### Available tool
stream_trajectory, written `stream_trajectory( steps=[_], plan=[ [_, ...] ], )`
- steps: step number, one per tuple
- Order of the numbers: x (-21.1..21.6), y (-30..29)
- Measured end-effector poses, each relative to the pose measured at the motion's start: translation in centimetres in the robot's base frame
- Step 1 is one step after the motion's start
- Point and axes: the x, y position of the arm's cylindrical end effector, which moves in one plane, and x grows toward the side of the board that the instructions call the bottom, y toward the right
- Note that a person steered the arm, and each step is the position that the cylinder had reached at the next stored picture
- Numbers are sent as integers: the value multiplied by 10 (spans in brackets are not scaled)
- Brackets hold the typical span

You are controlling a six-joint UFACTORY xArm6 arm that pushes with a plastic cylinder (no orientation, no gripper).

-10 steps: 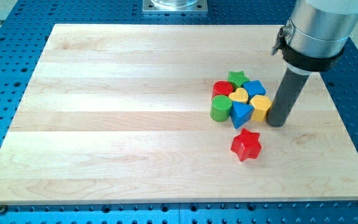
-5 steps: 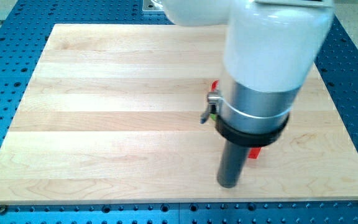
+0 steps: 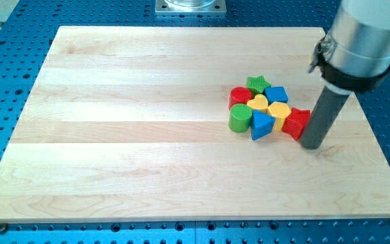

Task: Move the red star above the cube

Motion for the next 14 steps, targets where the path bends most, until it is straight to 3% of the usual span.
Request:
stream_trajectory(
  steps=[1, 2, 4, 6, 7, 8, 9, 12, 14],
  plan=[
    [-14, 12],
    [40, 0],
    [-2, -21],
    [-70, 37],
    [-80, 60],
    [-26, 44],
    [-23, -5],
    [-107, 15],
    [-122, 38]
  ],
)
